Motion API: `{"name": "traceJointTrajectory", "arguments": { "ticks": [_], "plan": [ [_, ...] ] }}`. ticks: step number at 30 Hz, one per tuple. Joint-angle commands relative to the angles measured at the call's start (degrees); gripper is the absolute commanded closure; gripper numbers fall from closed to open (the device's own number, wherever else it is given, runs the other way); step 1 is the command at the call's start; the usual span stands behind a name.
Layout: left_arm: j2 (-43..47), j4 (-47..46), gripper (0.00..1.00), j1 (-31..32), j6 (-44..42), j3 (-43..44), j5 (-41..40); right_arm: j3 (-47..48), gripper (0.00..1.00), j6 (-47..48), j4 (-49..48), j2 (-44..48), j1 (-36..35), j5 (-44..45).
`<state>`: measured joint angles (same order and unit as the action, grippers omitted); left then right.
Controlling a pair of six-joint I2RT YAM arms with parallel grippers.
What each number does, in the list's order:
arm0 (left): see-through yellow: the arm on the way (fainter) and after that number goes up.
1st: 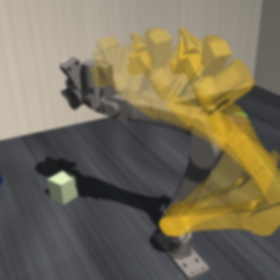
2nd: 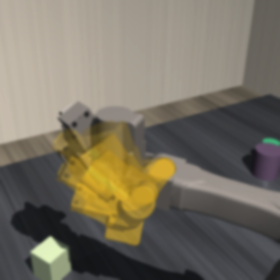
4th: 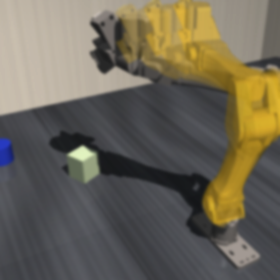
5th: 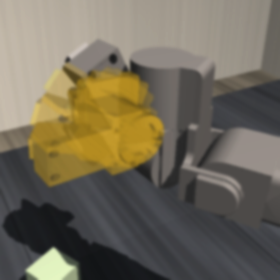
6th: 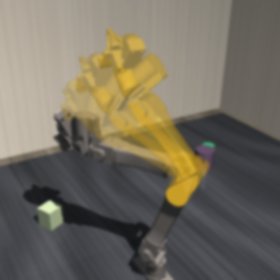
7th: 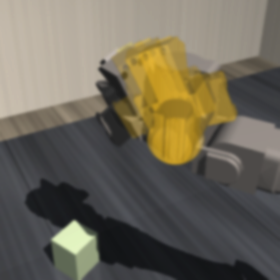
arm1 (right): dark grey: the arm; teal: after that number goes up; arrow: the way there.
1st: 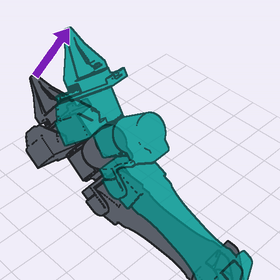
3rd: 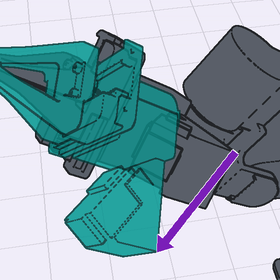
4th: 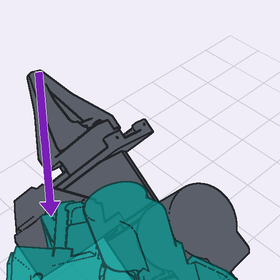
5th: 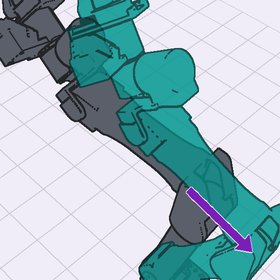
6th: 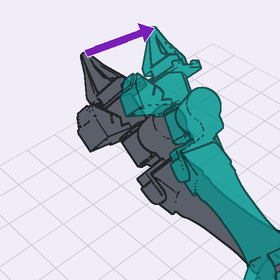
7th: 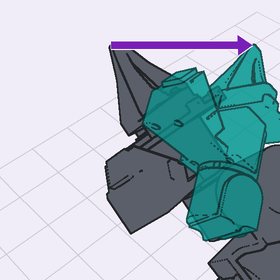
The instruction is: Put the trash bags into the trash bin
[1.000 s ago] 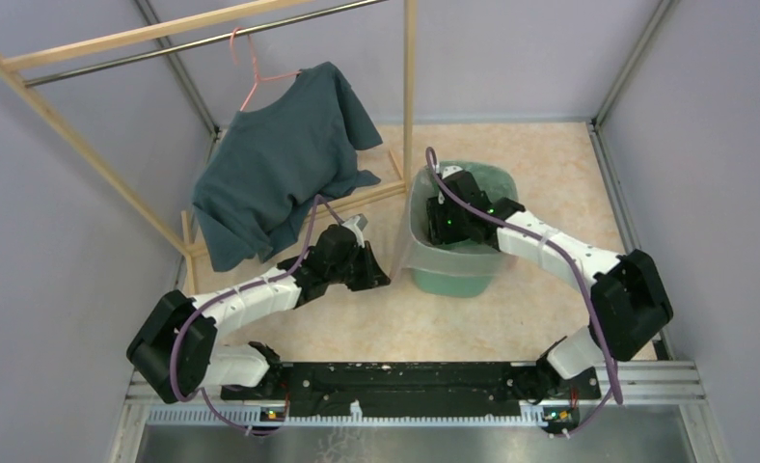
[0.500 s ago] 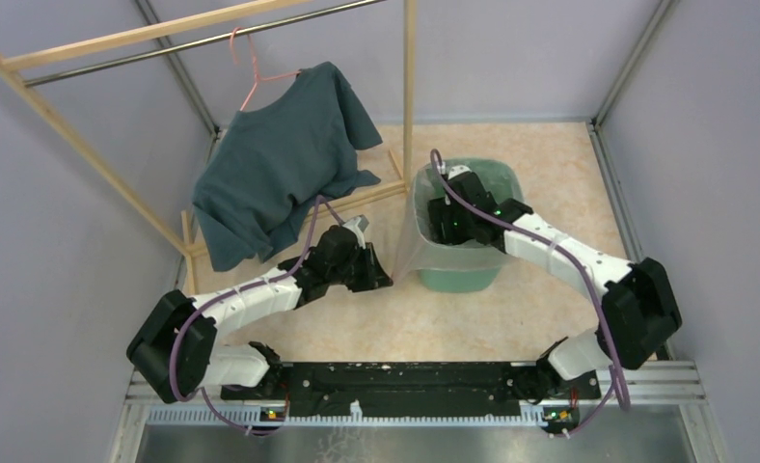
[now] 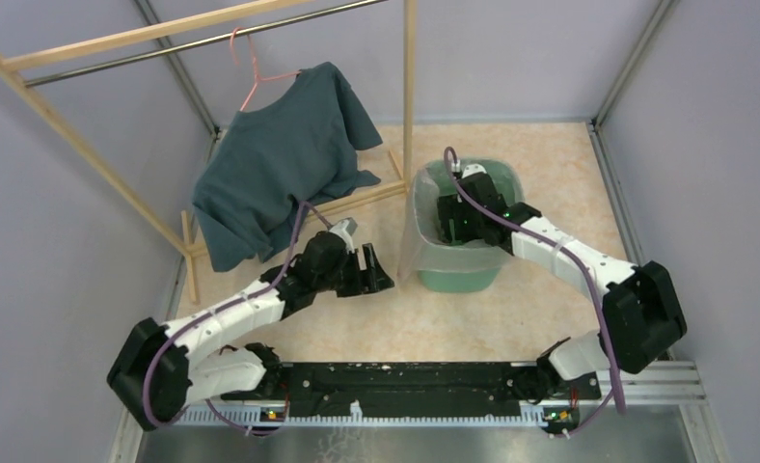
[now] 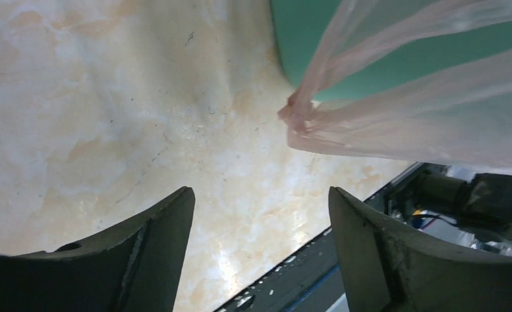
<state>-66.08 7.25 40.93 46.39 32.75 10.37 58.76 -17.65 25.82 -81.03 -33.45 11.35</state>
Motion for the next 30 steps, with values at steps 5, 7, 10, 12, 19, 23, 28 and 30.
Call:
{"name": "traceJointTrajectory", "arguments": {
  "ticks": [5, 7, 10, 12, 19, 23, 28, 30],
  "plan": [
    [16.62, 8.68, 0.07, 0.14, -0.61, 2.68, -3.36, -0.02, 0.19, -4.10, -6.92, -4.72, 3.62, 1.04],
    [19.47, 11.13, 0.06, 0.12, -1.42, 4.60, -3.83, 0.23, 0.19, -4.36, -7.12, -5.84, 5.32, 2.59],
    [22.73, 14.03, 0.04, 0.19, -2.27, 6.98, -4.44, 0.97, 0.18, -4.04, -7.67, -7.22, 8.23, 4.24],
    [24.57, 15.10, 0.03, 0.15, -2.96, 8.13, -4.63, 1.70, 0.18, -4.02, -8.11, -8.13, 11.29, 4.29],
    [27.15, 17.16, 0.01, 0.14, -5.53, 10.94, -6.03, 7.65, 0.18, -2.08, -11.42, -14.08, 18.26, 6.51],
    [26.88, 19.07, 0.01, 0.12, -7.03, 12.89, -6.67, 15.54, 0.18, -0.69, -12.39, -21.15, 21.71, 5.35],
    [26.35, 19.10, 0.01, 0.13, -8.20, 13.80, -7.51, 30.72, 0.18, 2.01, -12.42, -33.89, 23.69, 4.57],
    [25.74, 19.28, 0.01, 0.16, -8.57, 14.38, -7.50, 38.33, 0.18, 2.77, -11.03, -39.30, 24.24, 3.22]
  ]
}}
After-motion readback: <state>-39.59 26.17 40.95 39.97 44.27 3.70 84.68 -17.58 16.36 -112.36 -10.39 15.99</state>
